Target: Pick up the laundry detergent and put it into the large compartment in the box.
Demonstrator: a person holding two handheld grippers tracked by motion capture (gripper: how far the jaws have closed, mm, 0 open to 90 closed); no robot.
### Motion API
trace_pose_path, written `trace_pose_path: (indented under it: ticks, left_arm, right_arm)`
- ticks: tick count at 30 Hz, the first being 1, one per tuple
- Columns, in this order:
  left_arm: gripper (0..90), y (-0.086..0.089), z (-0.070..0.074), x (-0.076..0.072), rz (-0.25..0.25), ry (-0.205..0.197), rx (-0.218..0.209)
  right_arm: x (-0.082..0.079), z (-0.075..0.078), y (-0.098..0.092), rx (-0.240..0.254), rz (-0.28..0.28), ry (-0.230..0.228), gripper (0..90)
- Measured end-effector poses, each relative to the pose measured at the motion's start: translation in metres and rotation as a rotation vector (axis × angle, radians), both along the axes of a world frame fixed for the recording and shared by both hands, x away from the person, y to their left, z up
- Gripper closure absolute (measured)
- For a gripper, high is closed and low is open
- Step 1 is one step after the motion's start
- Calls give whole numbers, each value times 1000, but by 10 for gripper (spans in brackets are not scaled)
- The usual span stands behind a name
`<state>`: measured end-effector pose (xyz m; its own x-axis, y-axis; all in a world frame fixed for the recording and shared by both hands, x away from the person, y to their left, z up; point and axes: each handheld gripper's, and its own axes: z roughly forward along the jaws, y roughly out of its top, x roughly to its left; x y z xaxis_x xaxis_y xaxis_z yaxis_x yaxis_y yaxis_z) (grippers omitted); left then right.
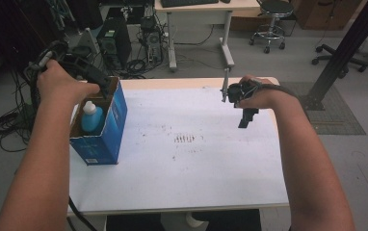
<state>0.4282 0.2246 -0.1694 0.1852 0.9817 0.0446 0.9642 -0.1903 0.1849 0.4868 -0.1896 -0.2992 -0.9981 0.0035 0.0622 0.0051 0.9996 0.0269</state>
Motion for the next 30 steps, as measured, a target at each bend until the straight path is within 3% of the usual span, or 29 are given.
trace_pose_path:
  ticks: [4, 7, 10, 14, 15, 19, 23, 25, 30]
  left_arm:
    - [10, -10, 8, 3, -98, 19, -58]
    - [2, -16, 15, 5, -141, 17, -44]
    - [2, -24, 22, 7, -188, 10, -71]
    - [2, -44, 26, 10, -341, 23, -85]
    - [2, -50, 26, 12, -386, 41, -79]
    - [2, -64, 23, 17, -461, 56, -14]
    - [2, -77, 21, 19, -582, 66, -22]
    - [2, -87, 18, 18, -649, 83, 5]
    - [2, -99, 13, 17, -719, 109, 38]
  right_arm:
    - [0, 0, 0, -1, -1, 1, 59]
    - [-1, 0, -1, -3, 3, 1, 59]
    - [-1, 0, -2, -4, 2, 0, 59]
    - [-2, 1, -3, -4, 1, -1, 59]
    - [-2, 1, -3, -4, 2, 0, 59]
    - [-2, 1, -3, -6, 4, -1, 59]
    - [-4, 1, -2, -8, 5, 1, 59]
    - [-4, 1, -1, -9, 8, 0, 59]
    - [-4, 0, -1, -15, 15, 3, 59]
